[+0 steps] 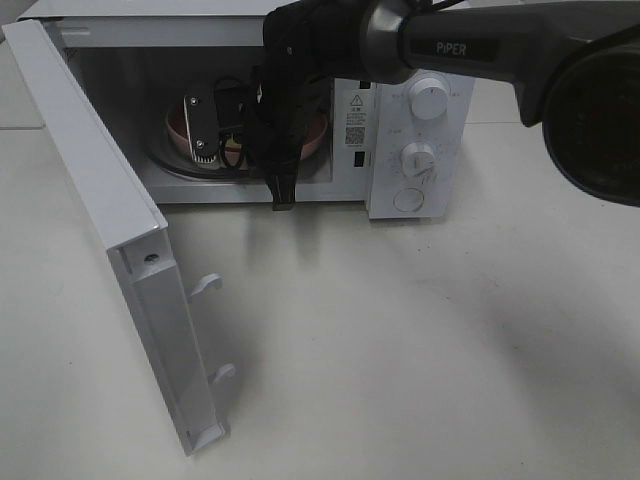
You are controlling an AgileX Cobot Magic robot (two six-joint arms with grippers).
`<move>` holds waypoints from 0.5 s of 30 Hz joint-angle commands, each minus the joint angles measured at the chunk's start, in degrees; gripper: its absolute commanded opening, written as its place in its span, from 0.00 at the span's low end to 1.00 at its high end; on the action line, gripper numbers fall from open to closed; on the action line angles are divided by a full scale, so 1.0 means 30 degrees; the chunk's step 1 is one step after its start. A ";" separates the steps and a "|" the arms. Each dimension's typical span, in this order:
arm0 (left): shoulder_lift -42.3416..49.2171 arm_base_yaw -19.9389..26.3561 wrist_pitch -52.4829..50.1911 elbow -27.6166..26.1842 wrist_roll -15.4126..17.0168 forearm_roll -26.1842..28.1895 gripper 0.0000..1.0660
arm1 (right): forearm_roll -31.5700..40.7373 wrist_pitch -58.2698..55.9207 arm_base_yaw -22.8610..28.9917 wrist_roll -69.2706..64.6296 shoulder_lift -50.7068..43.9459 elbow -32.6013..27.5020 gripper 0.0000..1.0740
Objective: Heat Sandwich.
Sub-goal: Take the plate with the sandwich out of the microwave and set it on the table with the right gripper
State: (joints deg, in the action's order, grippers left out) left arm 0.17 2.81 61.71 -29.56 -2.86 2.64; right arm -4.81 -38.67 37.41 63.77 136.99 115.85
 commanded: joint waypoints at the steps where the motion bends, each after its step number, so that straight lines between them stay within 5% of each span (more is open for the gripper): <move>1: 0.0191 0.0000 -0.0191 0.0000 0.0019 0.0134 0.94 | 0.0229 0.0115 0.0267 -0.0115 -0.0535 -0.0306 0.00; 15: 0.0191 0.0000 -0.0191 0.0000 0.0019 0.0134 0.94 | -0.0745 0.5195 0.0458 -0.0115 -0.3896 -0.6226 0.00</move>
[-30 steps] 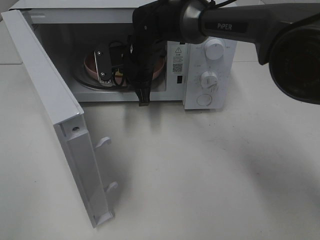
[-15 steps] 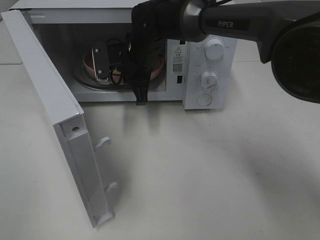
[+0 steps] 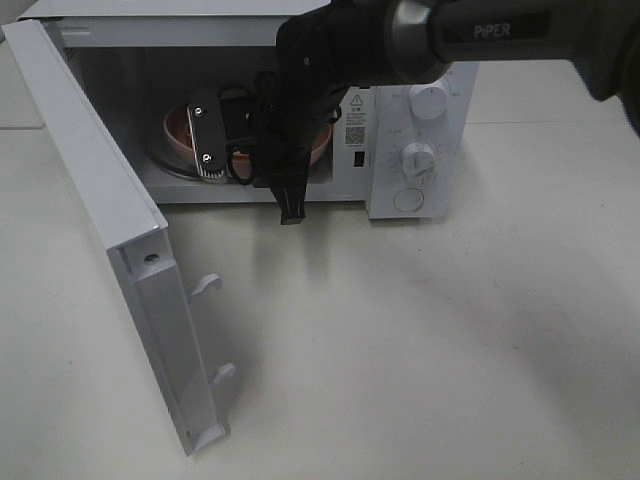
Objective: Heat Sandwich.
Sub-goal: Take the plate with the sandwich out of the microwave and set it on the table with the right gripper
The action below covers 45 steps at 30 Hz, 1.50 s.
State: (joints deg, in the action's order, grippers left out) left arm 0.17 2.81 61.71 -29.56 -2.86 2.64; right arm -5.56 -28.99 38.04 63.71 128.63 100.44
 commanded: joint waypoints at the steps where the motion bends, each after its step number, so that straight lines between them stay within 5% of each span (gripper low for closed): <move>1: 0.0191 0.0000 -0.0191 0.0000 0.0019 0.0134 0.94 | -0.0783 0.2445 0.0267 -0.0038 -0.1413 -0.1642 0.00; 29: 0.0191 0.0000 -0.0191 0.0000 0.0019 0.0134 0.94 | -0.1642 0.5940 0.0516 0.0401 -0.8308 -1.2242 0.00; 45: 0.0191 0.0000 -0.0191 0.0000 0.0019 0.0134 0.94 | -0.1681 0.6704 0.0516 0.0401 -1.1746 -1.6119 0.00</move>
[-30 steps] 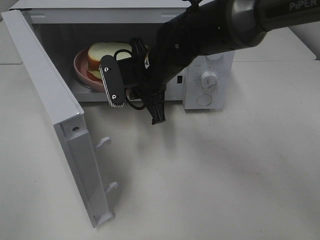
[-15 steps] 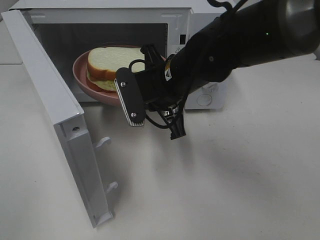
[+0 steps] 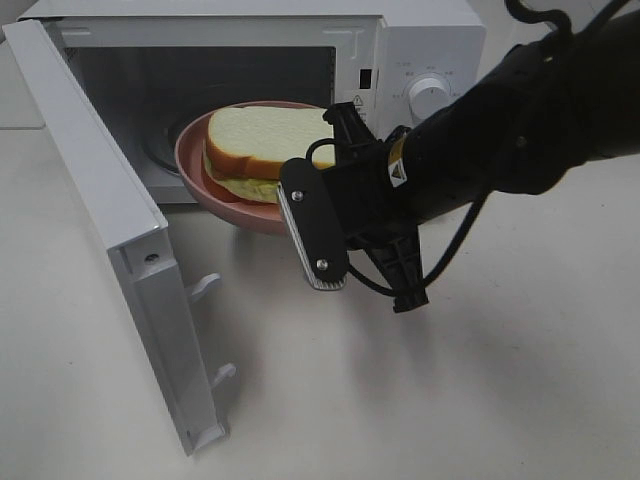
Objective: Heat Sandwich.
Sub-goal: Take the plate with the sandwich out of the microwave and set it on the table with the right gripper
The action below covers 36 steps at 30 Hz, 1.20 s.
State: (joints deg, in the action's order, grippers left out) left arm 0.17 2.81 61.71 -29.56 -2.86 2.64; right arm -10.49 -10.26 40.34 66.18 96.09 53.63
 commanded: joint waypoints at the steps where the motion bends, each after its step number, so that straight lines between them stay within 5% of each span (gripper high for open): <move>1: 0.0191 0.0000 -0.0191 0.0000 0.0019 0.0134 0.94 | -0.0248 0.0439 -0.0248 -0.0344 -0.1471 -0.1165 0.00; 15: 0.0191 0.0000 -0.0191 0.0000 0.0019 0.0134 0.94 | -0.2044 0.0286 -0.0248 -0.0401 -0.5500 -0.5023 0.00; 36: 0.0191 0.0000 -0.0191 0.0000 0.0019 0.0134 0.94 | -0.2349 -0.3686 -0.0248 -0.0955 -1.1536 -0.8079 0.01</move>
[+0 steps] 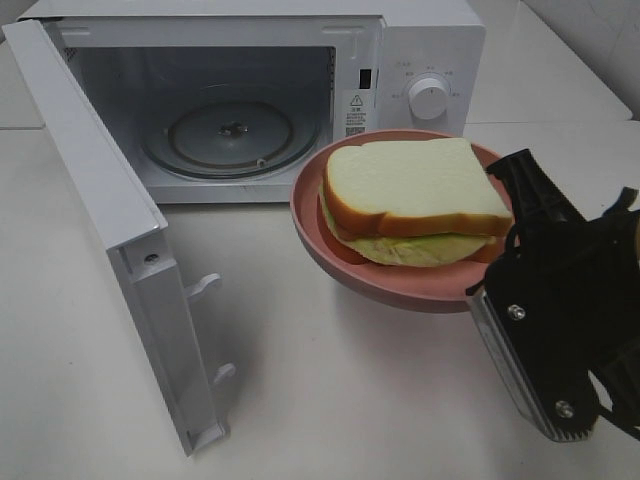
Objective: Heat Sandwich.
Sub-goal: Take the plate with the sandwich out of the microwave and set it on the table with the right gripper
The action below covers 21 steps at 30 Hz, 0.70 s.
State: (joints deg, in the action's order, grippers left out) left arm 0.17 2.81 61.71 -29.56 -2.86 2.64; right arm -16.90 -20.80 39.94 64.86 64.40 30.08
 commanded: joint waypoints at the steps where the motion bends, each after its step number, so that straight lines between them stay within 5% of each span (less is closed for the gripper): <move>1: 0.0191 0.0000 -0.0191 0.0000 0.0019 0.0134 0.94 | -0.0210 -0.0363 -0.0115 -0.0688 -0.1222 -0.0325 0.01; 21: 0.0191 0.0000 -0.0191 0.0000 0.0019 0.0134 0.94 | -0.0821 -0.5653 -0.0115 -0.3361 -0.6341 -0.1757 0.01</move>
State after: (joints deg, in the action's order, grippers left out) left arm 0.17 2.81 61.71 -29.56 -2.86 2.64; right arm -18.22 -38.10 39.94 55.63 46.12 24.92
